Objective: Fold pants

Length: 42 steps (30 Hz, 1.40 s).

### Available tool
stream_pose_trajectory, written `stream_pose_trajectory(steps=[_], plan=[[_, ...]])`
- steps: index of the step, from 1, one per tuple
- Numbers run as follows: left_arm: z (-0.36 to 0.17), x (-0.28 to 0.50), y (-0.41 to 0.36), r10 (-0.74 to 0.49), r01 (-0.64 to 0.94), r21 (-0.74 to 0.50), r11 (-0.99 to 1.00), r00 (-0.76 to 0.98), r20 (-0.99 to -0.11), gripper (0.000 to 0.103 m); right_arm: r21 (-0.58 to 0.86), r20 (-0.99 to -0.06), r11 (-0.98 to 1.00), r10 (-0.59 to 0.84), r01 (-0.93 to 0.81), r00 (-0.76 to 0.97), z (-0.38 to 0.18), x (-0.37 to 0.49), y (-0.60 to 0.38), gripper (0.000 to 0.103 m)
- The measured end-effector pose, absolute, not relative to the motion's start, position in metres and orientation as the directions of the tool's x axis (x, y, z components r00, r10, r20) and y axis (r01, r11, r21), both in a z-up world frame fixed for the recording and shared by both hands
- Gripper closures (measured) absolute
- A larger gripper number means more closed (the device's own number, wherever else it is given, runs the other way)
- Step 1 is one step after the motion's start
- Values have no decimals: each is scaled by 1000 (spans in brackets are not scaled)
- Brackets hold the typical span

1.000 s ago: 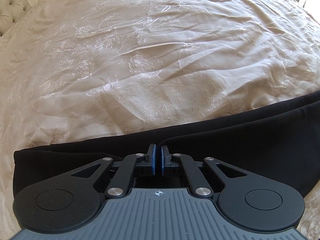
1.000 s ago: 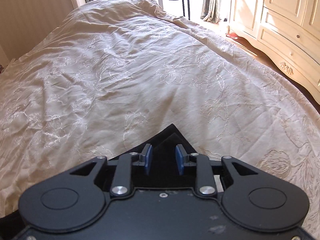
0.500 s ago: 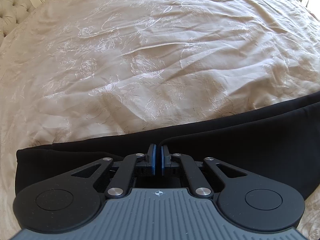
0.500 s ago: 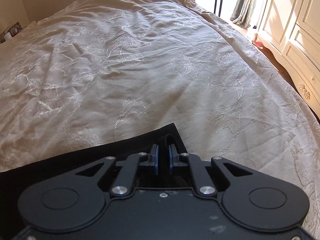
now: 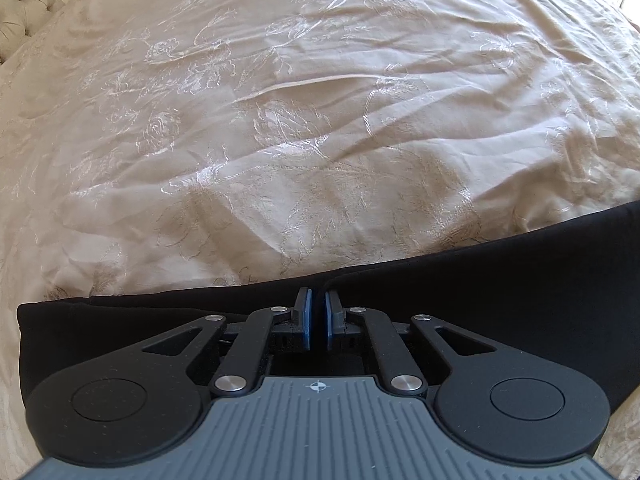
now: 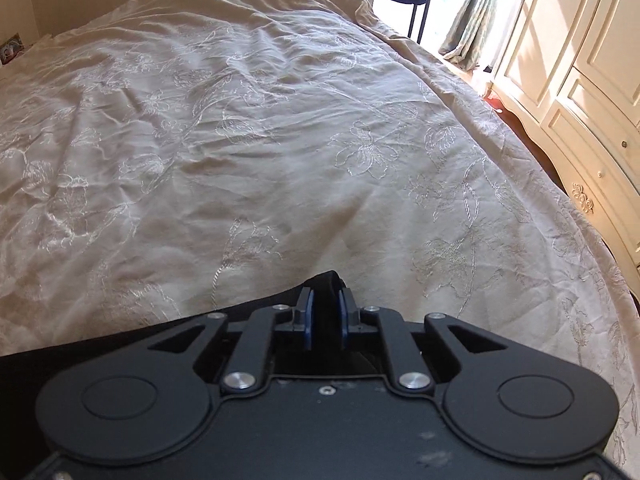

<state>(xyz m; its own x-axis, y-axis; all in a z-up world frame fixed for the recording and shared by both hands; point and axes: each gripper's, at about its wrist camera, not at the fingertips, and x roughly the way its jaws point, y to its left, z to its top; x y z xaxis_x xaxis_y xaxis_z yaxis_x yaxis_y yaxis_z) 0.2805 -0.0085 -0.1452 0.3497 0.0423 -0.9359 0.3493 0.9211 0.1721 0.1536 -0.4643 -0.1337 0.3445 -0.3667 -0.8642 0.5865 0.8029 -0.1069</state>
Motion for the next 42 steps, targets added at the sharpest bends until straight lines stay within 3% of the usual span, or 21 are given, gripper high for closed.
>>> stream_pose_trajectory(steps=[7,12,20,31,42], plan=[[-119,292,-1,20,333,147,931,355,-934,90,-152,-794,759,-475,633,379,-106,142,-447,78],[-88,304,8,40,296,178,939,419,-907,90,-73,-737,765,-473,640,483,-66,124,-423,77],[-41,267,47,72,180,160,971,420,-905,86,124,-708,846,-290,518,644,-24,92,-351,77],[-53,161,120,123,18,133,991,277,-953,86,303,-751,926,87,225,655,-43,68,-208,77],[-77,196,107,13,193,71,979,289,-957,86,324,-810,944,241,67,535,-62,71,-79,77]])
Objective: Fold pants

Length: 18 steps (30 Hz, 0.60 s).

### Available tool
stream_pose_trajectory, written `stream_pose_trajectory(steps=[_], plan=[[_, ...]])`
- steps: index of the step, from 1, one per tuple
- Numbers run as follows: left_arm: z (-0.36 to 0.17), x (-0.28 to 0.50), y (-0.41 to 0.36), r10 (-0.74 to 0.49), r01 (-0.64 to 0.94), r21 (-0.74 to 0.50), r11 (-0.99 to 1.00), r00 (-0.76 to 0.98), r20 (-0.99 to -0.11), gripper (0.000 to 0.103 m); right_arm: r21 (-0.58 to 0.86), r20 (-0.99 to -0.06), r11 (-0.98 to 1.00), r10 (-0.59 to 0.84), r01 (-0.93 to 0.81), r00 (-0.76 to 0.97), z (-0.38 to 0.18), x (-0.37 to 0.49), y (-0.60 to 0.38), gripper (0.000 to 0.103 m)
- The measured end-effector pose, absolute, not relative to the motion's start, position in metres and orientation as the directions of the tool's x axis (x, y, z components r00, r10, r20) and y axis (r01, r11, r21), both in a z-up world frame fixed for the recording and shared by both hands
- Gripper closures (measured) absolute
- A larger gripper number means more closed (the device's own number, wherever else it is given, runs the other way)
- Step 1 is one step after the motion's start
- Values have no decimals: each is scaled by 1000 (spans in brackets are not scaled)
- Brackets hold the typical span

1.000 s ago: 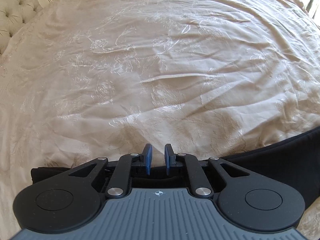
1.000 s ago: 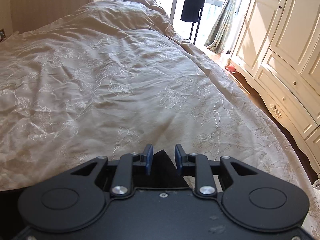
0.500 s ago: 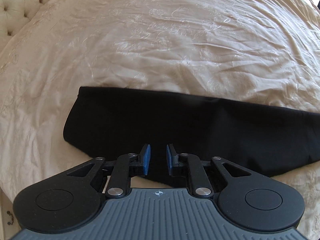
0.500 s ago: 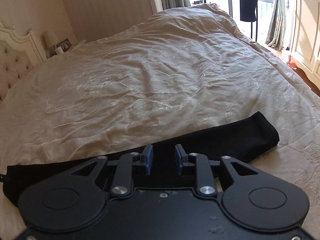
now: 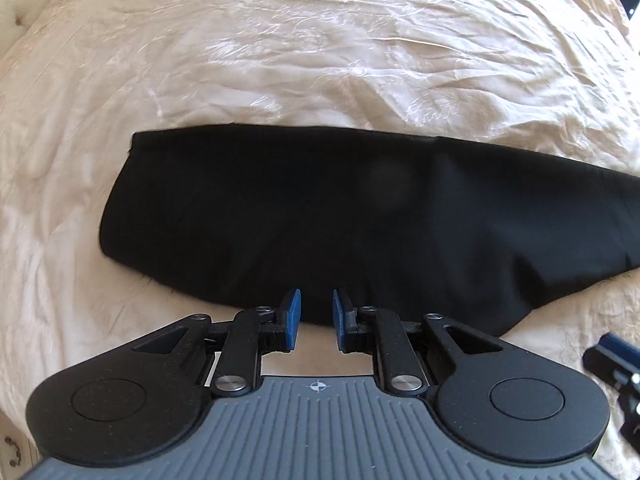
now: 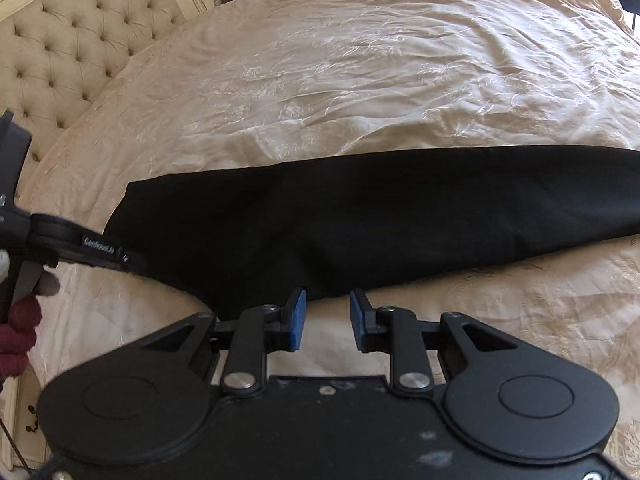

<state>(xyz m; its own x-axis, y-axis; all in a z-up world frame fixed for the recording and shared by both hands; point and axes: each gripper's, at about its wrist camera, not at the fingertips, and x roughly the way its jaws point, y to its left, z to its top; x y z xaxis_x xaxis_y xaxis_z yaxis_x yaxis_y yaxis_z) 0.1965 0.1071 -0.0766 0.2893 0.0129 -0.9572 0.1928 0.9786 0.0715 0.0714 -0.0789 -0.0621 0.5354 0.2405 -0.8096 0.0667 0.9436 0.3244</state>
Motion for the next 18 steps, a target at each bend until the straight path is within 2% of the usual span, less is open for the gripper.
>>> stream_pose_trajectory(steps=[5,10,18], plan=[[-106,245,90,-3,297,90,951,300,-954,86,316,-845,945,238,88,479,-71,73,-34,77],[-152,292,93,78,349,169,922,260,-962,85,289,-872,953,221,95,437,-83,82,2,76],[-113,273,116,-19,404,122,907,327,-945,85,247,-902,962,184,117,391,-102,103,30,74]])
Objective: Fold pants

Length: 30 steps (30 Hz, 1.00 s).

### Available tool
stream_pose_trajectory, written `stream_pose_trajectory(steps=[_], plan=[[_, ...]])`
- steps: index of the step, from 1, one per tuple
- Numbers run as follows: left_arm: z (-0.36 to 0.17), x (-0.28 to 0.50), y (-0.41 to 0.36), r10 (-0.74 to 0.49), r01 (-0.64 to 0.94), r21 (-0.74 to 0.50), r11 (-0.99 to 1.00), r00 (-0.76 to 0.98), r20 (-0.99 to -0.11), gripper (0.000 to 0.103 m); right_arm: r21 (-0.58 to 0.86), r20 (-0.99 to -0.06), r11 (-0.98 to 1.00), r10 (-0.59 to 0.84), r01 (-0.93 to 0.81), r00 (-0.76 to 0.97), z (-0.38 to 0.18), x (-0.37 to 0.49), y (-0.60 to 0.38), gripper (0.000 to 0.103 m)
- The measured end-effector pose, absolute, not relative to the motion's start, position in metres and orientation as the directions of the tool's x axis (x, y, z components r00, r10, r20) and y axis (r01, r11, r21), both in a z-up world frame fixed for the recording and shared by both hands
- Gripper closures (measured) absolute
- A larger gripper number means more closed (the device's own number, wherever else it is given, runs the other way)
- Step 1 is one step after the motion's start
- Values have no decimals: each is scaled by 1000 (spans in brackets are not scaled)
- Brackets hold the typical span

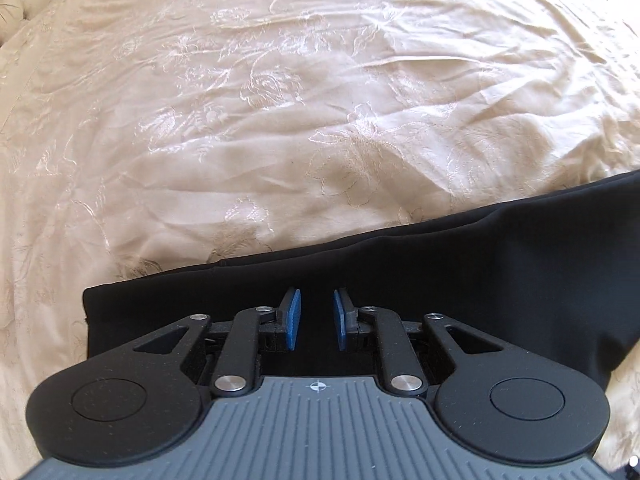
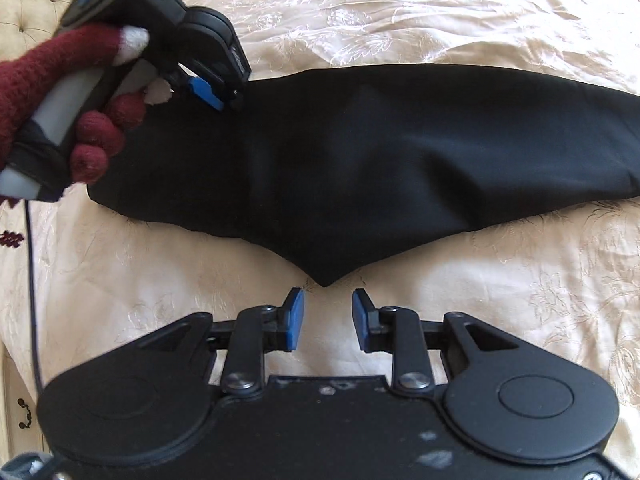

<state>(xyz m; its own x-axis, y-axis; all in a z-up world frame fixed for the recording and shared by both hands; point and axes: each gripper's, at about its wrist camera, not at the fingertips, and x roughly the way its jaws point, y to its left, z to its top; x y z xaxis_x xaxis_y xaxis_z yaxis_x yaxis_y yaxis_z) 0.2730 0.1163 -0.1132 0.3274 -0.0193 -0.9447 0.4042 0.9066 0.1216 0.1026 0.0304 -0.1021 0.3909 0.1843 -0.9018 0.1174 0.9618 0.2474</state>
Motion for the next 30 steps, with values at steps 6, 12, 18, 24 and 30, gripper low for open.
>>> stream_pose_trajectory(steps=[6,12,18,24,30], plan=[[-93,223,147,-100,480,62,875,305,-947,85,301,-844,947,209,115,494,-80,128,12,101],[-103,181,138,-155,595,4,804,215,-964,85,338,-836,922,202,189,510,-64,158,-26,98],[-138,156,104,-162,688,-43,725,109,-981,85,294,-876,933,175,208,450,-76,139,-33,92],[-127,198,94,-176,617,-41,786,160,-971,85,253,-905,954,176,158,388,-95,103,-12,88],[-130,250,103,-188,529,-100,843,114,-976,85,235,-903,968,185,86,388,-109,94,13,77]])
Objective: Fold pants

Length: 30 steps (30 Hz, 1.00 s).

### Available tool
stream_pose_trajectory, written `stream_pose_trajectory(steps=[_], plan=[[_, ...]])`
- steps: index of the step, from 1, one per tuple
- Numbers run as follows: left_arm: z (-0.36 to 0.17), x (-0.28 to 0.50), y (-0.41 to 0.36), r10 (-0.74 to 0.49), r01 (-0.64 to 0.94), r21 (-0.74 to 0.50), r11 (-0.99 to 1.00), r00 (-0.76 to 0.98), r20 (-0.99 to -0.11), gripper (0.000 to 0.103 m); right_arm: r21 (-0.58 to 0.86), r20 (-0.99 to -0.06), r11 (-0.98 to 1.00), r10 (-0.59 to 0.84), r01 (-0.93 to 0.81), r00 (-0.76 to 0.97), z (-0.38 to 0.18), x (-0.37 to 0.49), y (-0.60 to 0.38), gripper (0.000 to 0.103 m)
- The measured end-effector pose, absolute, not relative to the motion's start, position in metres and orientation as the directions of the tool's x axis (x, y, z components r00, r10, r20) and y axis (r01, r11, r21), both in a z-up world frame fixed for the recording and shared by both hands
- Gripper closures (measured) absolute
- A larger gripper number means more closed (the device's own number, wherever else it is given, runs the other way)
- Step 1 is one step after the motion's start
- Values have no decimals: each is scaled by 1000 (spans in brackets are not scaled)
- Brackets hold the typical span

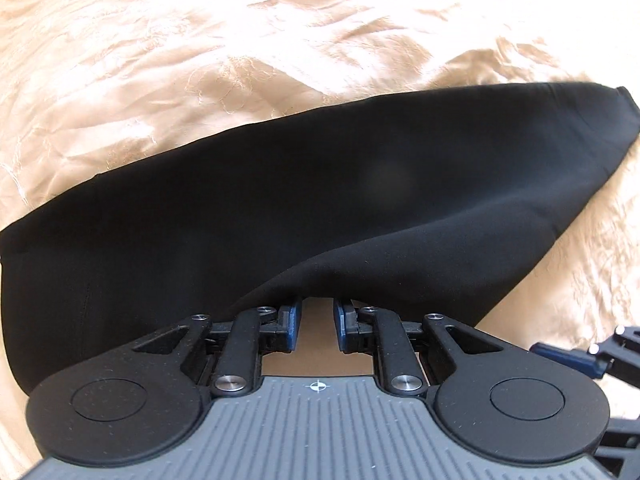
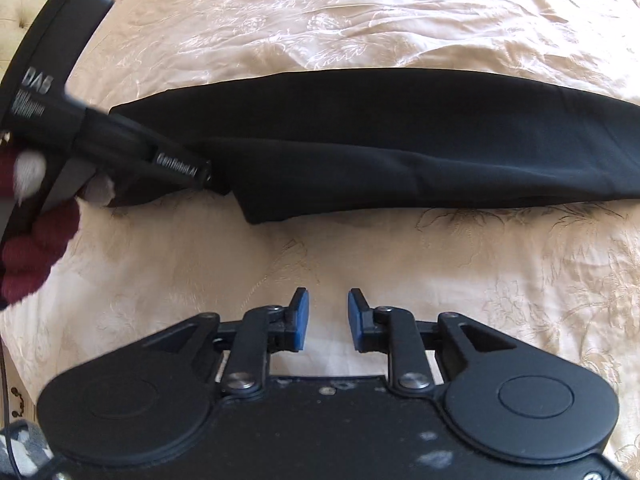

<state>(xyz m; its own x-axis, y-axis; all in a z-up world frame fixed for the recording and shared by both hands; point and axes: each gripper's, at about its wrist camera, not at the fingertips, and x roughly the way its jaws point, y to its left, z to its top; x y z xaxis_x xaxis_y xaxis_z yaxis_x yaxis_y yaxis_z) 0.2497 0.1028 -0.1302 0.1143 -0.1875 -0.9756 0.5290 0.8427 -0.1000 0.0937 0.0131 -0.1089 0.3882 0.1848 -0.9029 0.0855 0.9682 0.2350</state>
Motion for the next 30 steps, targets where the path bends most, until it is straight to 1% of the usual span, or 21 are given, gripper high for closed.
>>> stream_pose_trajectory(steps=[7,13,16,17,19,20,21,25,26,27,30], plan=[[-128,267,117,-219,484,-166,859,54,-974,85,198,-864,980,174,1,473,-102,112,27,71],[-128,272,117,-220,476,-177,862,37,-975,85,164,-859,981,195,-107,473,-111,131,49,69],[-131,279,117,-227,465,-188,865,29,-973,85,160,-867,985,171,-63,468,-121,141,49,69],[-133,281,115,-229,463,-191,865,26,-973,85,182,-863,982,180,-42,471,-120,143,47,69],[-136,279,115,-232,463,-196,864,22,-972,85,239,-839,971,206,0,504,-117,146,38,73],[-135,279,117,-235,464,-200,863,18,-972,85,278,-821,961,235,5,521,-112,147,32,90],[-132,278,119,-240,467,-206,860,12,-971,85,305,-811,952,254,11,526,-106,149,26,96],[-110,265,124,-292,524,-251,814,-4,-956,84,430,-750,900,315,67,582,-73,155,-10,98],[-105,262,126,-303,537,-252,805,7,-953,84,450,-749,890,328,79,575,-69,161,-18,99],[-98,259,127,-308,545,-242,803,32,-951,83,446,-753,890,318,91,576,-67,166,-24,102],[-94,256,127,-316,523,-226,822,87,-945,82,434,-781,890,297,137,549,-70,186,-42,102]])
